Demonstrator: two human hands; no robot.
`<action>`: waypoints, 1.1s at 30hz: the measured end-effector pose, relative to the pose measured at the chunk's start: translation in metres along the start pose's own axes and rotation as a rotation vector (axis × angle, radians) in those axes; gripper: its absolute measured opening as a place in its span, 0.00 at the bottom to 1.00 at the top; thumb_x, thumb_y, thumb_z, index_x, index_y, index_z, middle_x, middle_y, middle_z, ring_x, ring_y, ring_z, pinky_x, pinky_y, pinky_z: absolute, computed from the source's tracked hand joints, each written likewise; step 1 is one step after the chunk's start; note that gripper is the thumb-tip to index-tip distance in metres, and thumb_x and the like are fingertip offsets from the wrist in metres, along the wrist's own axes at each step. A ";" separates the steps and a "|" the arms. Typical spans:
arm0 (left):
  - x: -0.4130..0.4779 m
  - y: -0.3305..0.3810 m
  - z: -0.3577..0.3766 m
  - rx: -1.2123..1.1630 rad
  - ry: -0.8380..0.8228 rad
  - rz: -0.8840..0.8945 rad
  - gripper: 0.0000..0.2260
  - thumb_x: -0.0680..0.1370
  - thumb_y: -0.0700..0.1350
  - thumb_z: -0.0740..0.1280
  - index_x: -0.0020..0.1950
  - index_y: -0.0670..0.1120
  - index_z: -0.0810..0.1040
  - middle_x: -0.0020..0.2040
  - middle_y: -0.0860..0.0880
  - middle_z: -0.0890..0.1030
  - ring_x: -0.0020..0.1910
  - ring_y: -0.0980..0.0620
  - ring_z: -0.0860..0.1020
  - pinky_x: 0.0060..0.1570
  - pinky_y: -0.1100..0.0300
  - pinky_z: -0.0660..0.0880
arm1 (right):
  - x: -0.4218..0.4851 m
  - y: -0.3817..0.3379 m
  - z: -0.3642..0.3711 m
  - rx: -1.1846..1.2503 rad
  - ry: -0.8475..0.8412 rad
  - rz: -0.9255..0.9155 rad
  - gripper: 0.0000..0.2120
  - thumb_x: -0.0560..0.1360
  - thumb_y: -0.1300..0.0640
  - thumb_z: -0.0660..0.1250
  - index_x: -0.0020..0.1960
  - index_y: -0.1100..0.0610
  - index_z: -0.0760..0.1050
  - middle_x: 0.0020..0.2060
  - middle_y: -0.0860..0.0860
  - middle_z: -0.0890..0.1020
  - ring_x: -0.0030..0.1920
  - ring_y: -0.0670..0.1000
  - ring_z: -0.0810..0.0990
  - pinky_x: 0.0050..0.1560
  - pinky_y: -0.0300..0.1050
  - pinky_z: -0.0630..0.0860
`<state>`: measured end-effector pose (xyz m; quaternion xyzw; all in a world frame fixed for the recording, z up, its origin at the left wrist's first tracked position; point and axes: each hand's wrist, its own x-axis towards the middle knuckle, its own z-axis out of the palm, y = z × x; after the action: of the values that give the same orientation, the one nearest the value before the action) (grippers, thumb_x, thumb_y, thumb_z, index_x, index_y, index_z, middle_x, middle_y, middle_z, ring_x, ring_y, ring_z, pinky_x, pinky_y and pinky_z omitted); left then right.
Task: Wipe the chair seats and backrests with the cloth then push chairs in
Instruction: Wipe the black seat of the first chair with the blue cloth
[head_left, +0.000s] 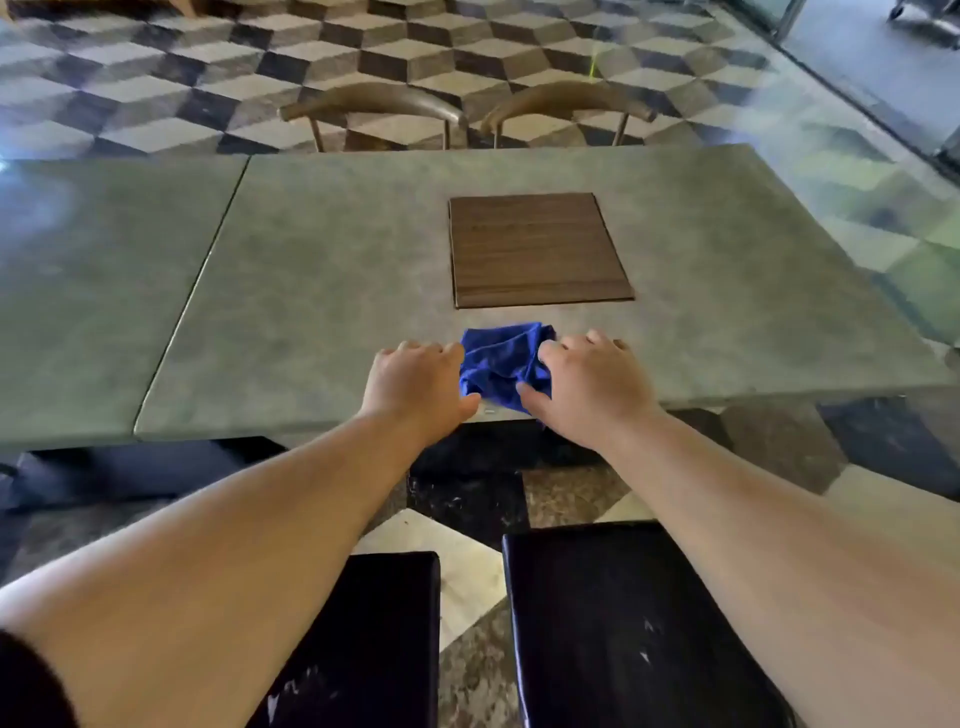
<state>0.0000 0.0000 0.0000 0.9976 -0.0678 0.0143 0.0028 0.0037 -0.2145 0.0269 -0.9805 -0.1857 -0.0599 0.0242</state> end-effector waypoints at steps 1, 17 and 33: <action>0.001 0.000 0.006 -0.007 -0.009 -0.008 0.21 0.77 0.62 0.66 0.63 0.50 0.77 0.52 0.49 0.84 0.54 0.43 0.80 0.50 0.49 0.70 | 0.002 -0.001 0.010 0.003 -0.010 -0.007 0.20 0.77 0.35 0.63 0.48 0.52 0.75 0.45 0.51 0.81 0.49 0.57 0.77 0.48 0.53 0.70; 0.032 0.009 0.054 -0.221 0.109 -0.035 0.02 0.80 0.45 0.63 0.50 0.49 0.74 0.45 0.48 0.81 0.42 0.42 0.76 0.42 0.50 0.67 | 0.021 -0.017 0.079 0.048 -0.041 -0.002 0.17 0.77 0.40 0.64 0.52 0.53 0.77 0.49 0.53 0.82 0.53 0.59 0.78 0.53 0.55 0.76; -0.062 -0.077 -0.082 -0.448 -0.031 -0.113 0.04 0.77 0.45 0.63 0.51 0.53 0.71 0.39 0.52 0.78 0.37 0.46 0.76 0.32 0.54 0.69 | 0.012 -0.131 -0.029 0.207 -0.162 -0.204 0.13 0.82 0.50 0.61 0.40 0.49 0.64 0.37 0.48 0.68 0.48 0.57 0.75 0.43 0.50 0.66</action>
<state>-0.0534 0.0856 0.0797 0.9743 -0.0132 -0.0168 0.2241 -0.0370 -0.0902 0.0606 -0.9504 -0.2910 0.0367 0.1036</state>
